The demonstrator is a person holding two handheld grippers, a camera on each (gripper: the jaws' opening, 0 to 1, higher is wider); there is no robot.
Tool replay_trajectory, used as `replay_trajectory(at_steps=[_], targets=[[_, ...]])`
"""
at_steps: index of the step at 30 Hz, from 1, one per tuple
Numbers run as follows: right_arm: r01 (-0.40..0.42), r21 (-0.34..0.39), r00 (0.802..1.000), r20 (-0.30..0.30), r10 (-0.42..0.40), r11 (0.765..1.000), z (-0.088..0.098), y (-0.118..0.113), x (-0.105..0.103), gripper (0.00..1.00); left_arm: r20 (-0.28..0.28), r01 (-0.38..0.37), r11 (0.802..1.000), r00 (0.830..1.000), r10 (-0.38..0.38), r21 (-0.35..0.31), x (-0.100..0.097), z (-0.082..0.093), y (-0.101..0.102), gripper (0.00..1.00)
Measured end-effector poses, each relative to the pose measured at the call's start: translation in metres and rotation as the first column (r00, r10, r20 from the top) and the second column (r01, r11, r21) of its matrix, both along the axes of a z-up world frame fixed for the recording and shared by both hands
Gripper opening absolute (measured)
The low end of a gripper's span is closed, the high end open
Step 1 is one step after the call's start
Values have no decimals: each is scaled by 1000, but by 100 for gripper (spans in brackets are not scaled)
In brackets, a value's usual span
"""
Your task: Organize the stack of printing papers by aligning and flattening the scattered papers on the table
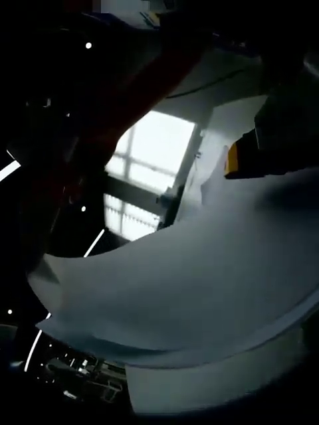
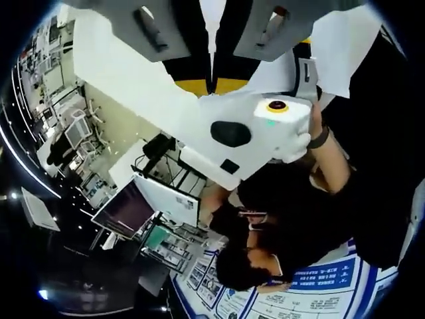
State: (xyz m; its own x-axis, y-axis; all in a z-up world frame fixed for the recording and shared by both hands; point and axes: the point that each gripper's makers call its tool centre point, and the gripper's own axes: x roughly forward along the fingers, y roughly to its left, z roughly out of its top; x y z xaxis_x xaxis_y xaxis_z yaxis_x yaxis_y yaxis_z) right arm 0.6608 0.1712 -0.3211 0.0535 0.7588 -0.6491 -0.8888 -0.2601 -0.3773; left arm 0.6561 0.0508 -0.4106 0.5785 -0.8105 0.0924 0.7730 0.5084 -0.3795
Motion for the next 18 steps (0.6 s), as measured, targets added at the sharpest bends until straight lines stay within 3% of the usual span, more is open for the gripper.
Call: replay_trajectory(at_steps=[10,18], targets=[[48,14,996,-74,-47,999,2,-1,8,0,30,-12,999,999,11,40,1,-3,0,22],[64,31,989,-133,-59,997,6,0,2,0,49,-22,998,999,19,50,1,-2,1,18]])
